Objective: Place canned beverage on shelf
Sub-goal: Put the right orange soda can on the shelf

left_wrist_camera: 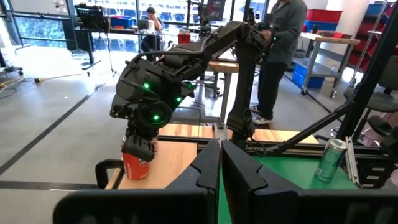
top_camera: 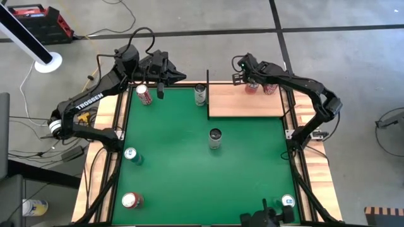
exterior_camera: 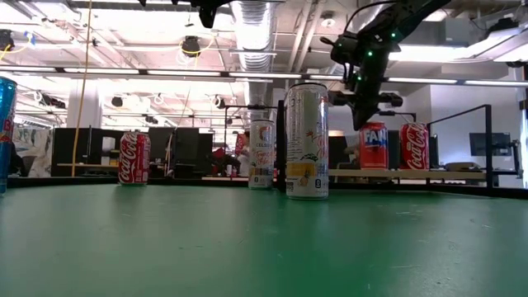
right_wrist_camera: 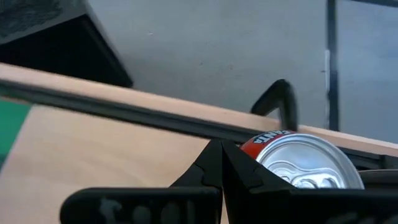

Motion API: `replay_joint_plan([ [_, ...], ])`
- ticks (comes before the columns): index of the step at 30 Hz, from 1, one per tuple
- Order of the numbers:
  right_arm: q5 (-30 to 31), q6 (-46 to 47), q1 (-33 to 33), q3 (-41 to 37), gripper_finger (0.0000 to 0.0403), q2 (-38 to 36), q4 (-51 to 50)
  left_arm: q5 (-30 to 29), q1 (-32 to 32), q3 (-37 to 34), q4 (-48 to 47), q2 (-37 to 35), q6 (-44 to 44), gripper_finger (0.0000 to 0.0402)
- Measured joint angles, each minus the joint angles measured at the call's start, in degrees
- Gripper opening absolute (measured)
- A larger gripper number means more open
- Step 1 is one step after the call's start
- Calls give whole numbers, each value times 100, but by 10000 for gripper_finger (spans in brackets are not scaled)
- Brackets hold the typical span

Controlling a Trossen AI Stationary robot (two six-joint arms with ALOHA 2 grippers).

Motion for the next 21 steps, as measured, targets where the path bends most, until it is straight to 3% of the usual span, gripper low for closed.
replay_joint_plan([
  [16, -214, 37, 55, 0, 22, -255, 116, 2, -1, 0, -11, -1, -6, 0],
  [21, -123, -300, -291, 1, 22, -513, 201, 0, 0, 0, -33, 1, 59, 0],
])
